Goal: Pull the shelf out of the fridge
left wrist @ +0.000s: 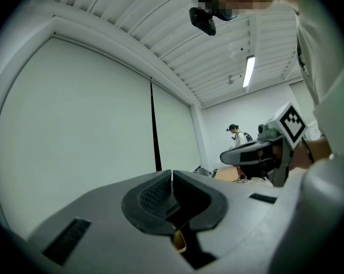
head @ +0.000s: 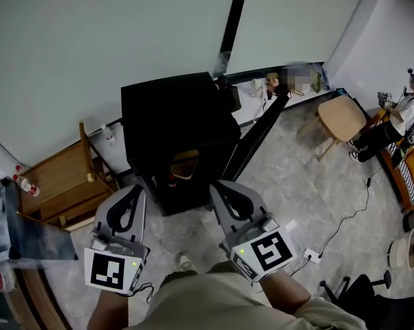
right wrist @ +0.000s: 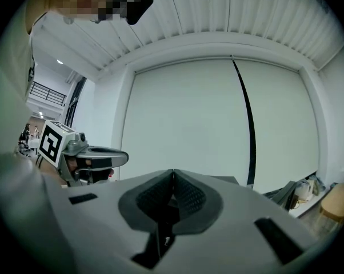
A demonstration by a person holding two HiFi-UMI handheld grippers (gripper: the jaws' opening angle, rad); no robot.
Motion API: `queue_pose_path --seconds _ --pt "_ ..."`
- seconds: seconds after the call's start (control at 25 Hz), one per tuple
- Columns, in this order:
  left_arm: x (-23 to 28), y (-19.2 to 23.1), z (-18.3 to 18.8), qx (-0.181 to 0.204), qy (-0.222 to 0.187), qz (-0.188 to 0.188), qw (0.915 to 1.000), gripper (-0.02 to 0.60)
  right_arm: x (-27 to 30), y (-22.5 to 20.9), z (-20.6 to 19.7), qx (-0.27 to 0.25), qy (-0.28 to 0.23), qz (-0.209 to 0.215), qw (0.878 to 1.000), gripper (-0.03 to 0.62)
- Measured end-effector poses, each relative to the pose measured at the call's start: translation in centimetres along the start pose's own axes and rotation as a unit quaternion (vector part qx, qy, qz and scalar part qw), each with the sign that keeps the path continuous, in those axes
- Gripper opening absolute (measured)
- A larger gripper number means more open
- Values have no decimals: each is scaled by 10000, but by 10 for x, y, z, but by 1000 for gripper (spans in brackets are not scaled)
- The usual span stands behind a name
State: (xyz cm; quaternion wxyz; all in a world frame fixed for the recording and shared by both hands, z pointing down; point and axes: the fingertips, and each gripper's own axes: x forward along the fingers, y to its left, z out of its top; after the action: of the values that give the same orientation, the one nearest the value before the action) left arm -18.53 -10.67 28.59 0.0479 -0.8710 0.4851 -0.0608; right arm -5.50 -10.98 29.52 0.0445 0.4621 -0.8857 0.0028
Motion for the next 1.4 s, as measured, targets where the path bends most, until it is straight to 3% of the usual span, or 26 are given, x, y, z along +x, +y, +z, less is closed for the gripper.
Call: queue_pose_path --seconds 0.36,0.68,1.0,1.28,1.36,1.4 --pt "13 -2 -9 -49 39 -49 10000 11 4 -15 -9 69 74 -85 9999 -3" --pt "34 -11 -7 -165 108 182 9996 11 11 -42 -19 234 160 138 9995 -4" --pt "53 -17 -20 -903 136 349 9952 11 25 -73 -39 327 256 59 9991 -3" --pt "79 -16 -41 -1359 97 375 9900 14 43 -91 -52 983 14 -24 9952 0" --pt "85 -13 -46 -1578 42 394 9867 45 50 -92 -60 1265 10 51 9919 5" --pt "89 -12 -49 -1731 20 375 9842 83 55 -93 -65 1411 26 91 9899 53"
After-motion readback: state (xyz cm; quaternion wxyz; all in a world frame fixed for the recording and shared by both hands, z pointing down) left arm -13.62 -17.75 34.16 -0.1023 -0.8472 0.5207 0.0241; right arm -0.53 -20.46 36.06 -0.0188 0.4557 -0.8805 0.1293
